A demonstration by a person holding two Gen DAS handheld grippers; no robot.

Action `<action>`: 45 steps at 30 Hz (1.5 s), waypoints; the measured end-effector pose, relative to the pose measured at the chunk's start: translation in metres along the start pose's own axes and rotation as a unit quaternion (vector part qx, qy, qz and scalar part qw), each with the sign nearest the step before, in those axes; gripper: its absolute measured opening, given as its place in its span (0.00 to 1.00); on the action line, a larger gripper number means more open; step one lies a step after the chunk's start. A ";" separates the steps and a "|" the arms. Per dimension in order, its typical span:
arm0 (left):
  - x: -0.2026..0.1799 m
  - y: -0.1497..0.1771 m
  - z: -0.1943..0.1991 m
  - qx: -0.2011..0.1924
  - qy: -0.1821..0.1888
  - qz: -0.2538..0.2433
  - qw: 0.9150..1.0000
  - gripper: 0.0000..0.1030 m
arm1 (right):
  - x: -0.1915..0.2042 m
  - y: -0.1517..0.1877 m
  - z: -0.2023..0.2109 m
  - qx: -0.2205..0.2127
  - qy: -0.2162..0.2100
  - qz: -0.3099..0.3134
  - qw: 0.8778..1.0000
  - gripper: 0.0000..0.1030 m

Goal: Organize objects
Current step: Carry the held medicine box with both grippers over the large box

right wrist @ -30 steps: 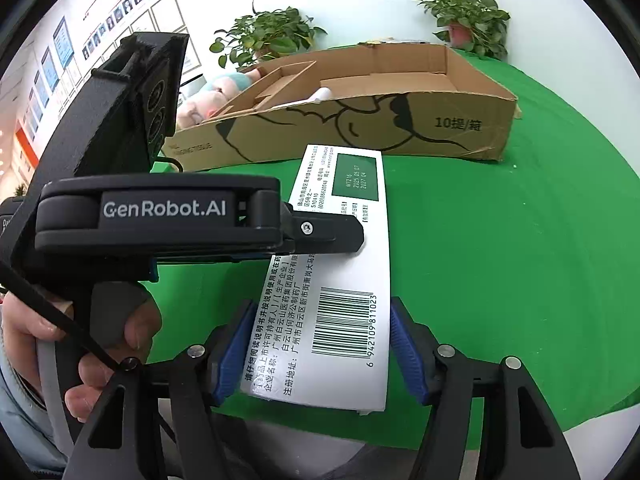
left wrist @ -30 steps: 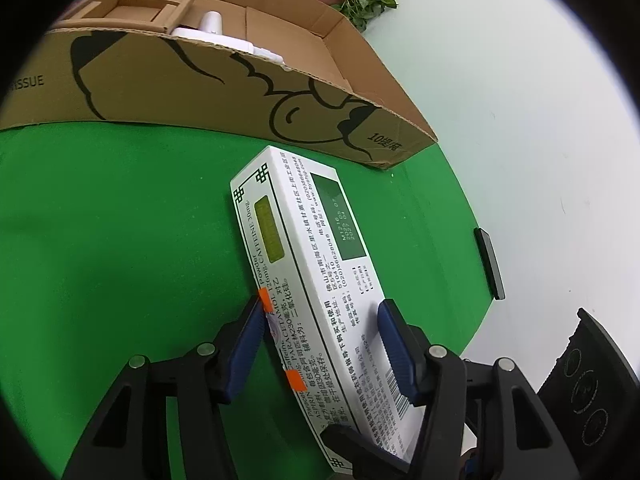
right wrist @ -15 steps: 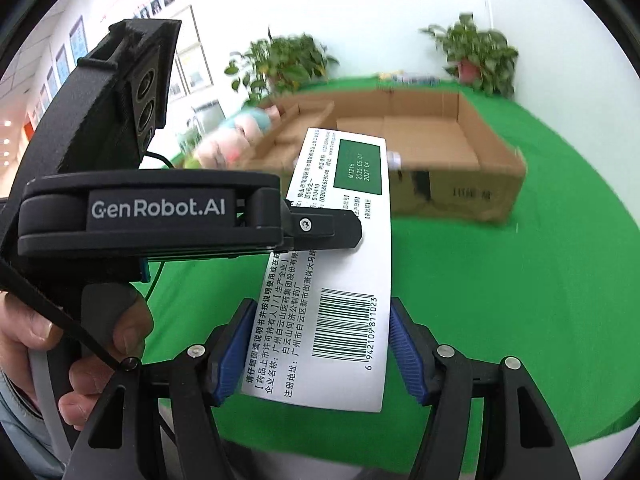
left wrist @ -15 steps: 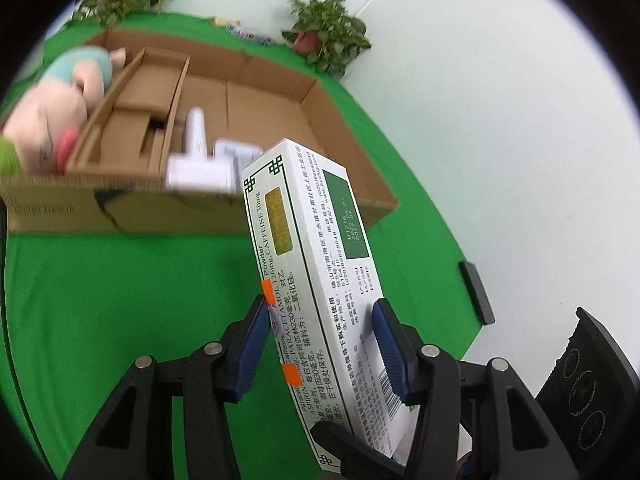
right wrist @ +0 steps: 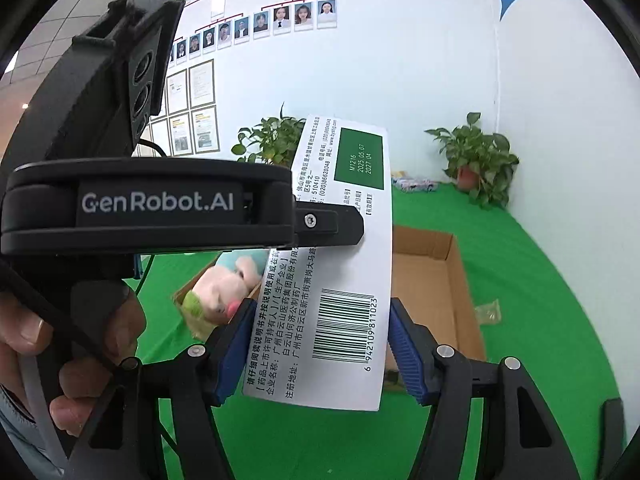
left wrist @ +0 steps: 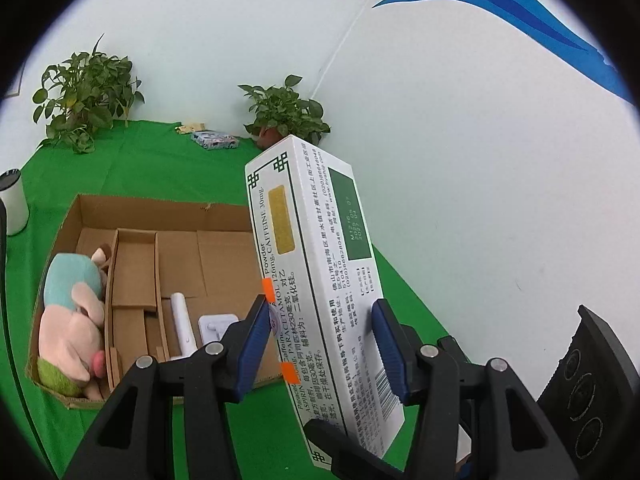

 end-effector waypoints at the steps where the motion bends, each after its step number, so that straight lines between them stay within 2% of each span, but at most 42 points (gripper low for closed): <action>1: 0.001 -0.008 -0.007 -0.001 0.001 -0.001 1.000 0.48 | -0.002 -0.007 -0.001 -0.001 0.001 -0.001 1.000 0.60; 5: -0.006 -0.033 -0.012 0.006 -0.001 -0.012 1.000 0.48 | -0.011 -0.033 -0.009 0.001 0.007 -0.006 1.000 0.60; 9: -0.003 -0.061 -0.033 0.028 -0.003 -0.006 1.000 0.48 | -0.025 -0.056 -0.026 0.029 0.007 -0.020 0.999 0.59; 15: 0.003 -0.085 -0.062 0.053 0.005 0.011 0.999 0.48 | -0.054 -0.097 -0.053 0.063 -0.005 -0.049 0.997 0.60; 21: 0.019 -0.091 -0.100 0.083 -0.005 0.021 0.996 0.48 | -0.080 -0.112 -0.092 0.094 -0.011 -0.056 0.994 0.60; 25: 0.031 -0.075 -0.133 0.120 -0.018 0.029 0.992 0.48 | -0.093 -0.096 -0.118 0.121 -0.022 -0.075 0.990 0.60; 28: 0.038 -0.053 -0.164 0.157 -0.022 0.033 0.987 0.47 | -0.109 -0.071 -0.141 0.139 -0.031 -0.090 0.986 0.59; 32: 0.047 -0.019 -0.205 0.203 -0.027 0.041 0.978 0.47 | -0.131 -0.028 -0.167 0.181 -0.038 -0.127 0.974 0.59; 39: 0.060 0.014 -0.240 0.245 -0.032 0.052 0.968 0.47 | -0.154 0.022 -0.194 0.224 -0.037 -0.145 0.963 0.59; 45: 0.073 0.034 -0.259 0.271 -0.028 0.068 0.960 0.47 | -0.146 0.061 -0.200 0.253 -0.026 -0.146 0.956 0.58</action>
Point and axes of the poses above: each gripper's, at about its wrist camera, not at the fingertips, and z roughly against the way its jaws point, x to its left, y to its underside, the point moved 3 cm from there along -z, roughly the way its jaws point, and after that the axes turned 2 degrees about -z, right-handed, at the moved point
